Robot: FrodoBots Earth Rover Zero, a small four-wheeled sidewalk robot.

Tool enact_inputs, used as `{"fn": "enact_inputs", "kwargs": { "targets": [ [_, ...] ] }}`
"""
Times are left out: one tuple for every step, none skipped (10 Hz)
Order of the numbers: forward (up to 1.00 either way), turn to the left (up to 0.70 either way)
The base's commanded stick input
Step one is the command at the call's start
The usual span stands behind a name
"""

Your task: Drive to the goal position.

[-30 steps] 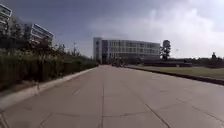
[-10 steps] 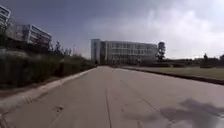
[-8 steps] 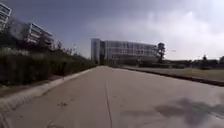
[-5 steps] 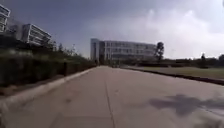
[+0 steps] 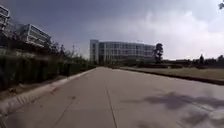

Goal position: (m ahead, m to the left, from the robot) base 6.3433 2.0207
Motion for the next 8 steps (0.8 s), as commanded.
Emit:
{"fn": "enact_inputs", "kwargs": {
  "targets": [
    [0.7, 0.14],
    [0.7, 0.14],
    [0.7, 0.14],
    [0.7, 0.14],
    [0.7, 0.14],
    [0.7, 0.14],
    [0.7, 0.14],
    [0.7, 0.14]
  ]
}}
